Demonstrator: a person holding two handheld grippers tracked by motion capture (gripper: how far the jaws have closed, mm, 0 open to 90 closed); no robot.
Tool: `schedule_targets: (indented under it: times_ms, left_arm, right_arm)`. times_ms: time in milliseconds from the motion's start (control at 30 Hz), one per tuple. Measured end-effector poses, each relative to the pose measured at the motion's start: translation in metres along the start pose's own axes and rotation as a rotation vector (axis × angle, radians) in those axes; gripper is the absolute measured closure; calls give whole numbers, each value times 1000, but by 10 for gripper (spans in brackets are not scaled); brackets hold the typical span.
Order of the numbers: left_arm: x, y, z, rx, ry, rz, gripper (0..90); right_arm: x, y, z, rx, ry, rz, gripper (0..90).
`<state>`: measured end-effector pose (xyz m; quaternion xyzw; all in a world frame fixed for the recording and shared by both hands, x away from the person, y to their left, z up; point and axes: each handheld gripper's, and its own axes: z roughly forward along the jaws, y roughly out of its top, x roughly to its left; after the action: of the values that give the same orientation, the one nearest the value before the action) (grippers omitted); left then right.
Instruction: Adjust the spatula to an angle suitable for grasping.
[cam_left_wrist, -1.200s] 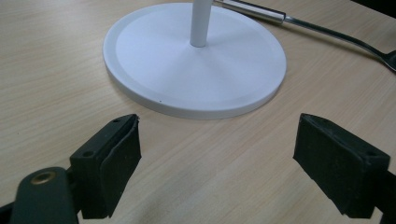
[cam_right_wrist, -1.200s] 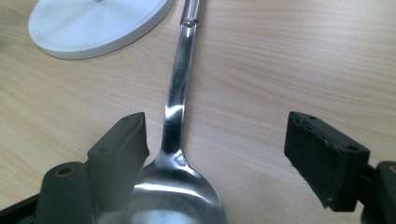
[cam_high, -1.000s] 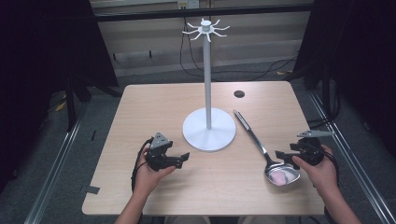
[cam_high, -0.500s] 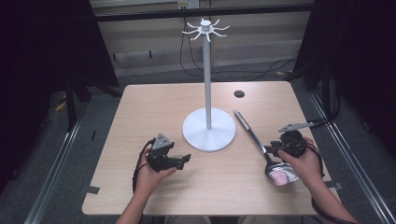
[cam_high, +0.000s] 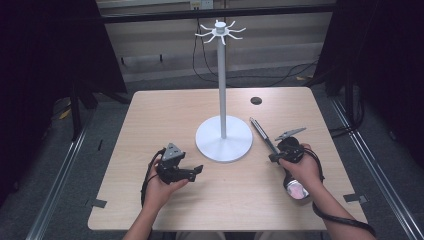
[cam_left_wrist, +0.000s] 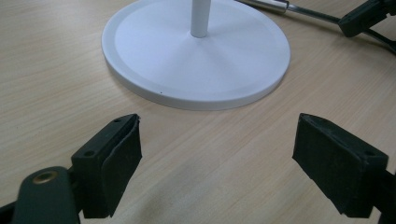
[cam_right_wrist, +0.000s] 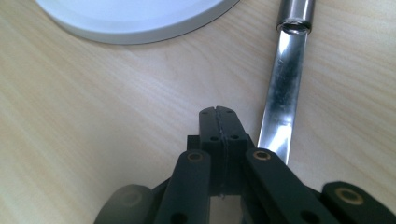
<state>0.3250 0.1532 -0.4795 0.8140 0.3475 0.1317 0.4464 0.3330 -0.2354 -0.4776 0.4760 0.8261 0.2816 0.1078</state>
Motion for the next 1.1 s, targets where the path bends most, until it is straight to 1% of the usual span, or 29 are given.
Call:
schedule_targets:
  times_ms: [67,133,233,333,433,467,533,567,633,700,800,933,1000,1100]
  left_arm:
    - [0,0,0,2,2,-1,152]
    - [0,0,-1,0,5,-2,153]
    - [0,0,-1,0,4,-1,154]
    - [1,-1,0,3,3,2,153]
    - [1,-1,-1,2,4,2,154]
    - [1,-1,-1,2,4,3,153]
    - [1,-1,-1,2,3,2,154]
    - [1,-1,0,3,3,-2,153]
    - [1,-1,-1,7,6,-1,153]
    - [1,-2,-1,5,4,-4,154]
    - [2,-2,-1,3,8,-4,154]
    - [1,-2,0,7,9,-5,154]
    - [1,-2,0,10,10,-3,154]
    - [1,-3,1,8,6,-4,154]
  right_arm:
    - [0,2,6,2,-6,5,900]
    - [-1,3,10,-7,-17,18,900]
    - [-4,5,17,-4,-28,35,900]
    - [-6,7,20,-20,-38,45,900]
    - [-9,9,22,-29,-66,66,900]
    - [-11,9,22,-31,-69,77,900]
    - [-14,9,23,-35,-59,103,900]
    - [-14,10,23,-36,-71,105,900]
    - [-15,11,24,-34,-88,93,900]
    - [-16,12,24,-35,-85,101,900]
    - [-19,14,25,-34,-93,92,900]
    - [-22,15,26,-30,-105,92,900]
    - [-24,15,26,-33,-93,109,900]
    - [-26,15,25,-31,-104,108,900]
